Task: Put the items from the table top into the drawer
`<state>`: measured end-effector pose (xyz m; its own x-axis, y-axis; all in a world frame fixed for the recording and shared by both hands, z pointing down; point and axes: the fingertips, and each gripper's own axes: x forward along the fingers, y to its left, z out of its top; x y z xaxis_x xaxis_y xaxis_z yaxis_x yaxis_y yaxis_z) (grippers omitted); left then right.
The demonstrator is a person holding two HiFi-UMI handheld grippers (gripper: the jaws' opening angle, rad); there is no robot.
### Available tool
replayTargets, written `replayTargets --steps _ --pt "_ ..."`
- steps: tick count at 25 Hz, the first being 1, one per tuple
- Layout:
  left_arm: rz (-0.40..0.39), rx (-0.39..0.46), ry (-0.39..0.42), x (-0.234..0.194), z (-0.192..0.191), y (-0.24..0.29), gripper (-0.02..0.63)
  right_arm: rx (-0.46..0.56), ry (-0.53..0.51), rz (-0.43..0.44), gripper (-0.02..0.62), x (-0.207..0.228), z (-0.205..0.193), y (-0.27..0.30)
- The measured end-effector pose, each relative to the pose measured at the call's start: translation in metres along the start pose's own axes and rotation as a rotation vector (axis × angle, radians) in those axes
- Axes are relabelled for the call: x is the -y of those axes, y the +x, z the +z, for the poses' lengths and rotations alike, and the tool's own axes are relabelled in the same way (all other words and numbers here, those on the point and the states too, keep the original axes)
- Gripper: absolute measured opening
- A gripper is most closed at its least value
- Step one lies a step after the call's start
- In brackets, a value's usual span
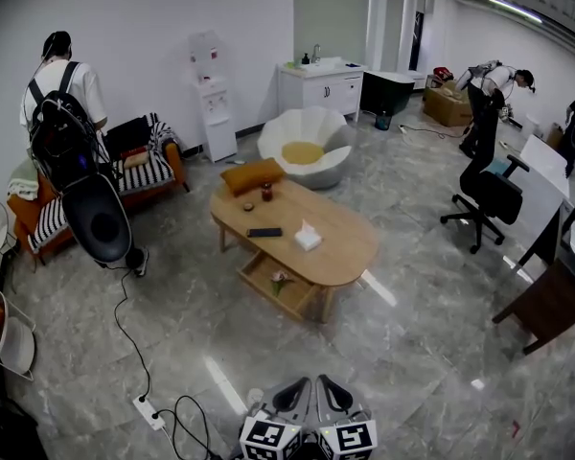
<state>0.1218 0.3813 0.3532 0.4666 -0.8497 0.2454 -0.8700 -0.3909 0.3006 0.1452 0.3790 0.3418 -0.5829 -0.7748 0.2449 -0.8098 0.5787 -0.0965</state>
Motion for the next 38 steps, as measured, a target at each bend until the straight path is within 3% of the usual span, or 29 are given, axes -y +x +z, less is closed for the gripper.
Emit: replayTargets --steps 14,28,38 --pt "-0.033 -0.012 -0.049 -0.046 0.026 0.055 0.009 0.017 0.042 -0.089 0.003 0.044 0.021 0.057" --pt "-0.086 -0.02 0.001 -0.162 0.096 0.129 0.009 -0.009 0.027 -0.148 0.004 0.059 0.061 0.197" --pt "-0.163 -0.069 0.03 -0.209 0.113 0.165 0.009 -0.041 0.052 -0.203 0.005 0.064 0.069 0.261"
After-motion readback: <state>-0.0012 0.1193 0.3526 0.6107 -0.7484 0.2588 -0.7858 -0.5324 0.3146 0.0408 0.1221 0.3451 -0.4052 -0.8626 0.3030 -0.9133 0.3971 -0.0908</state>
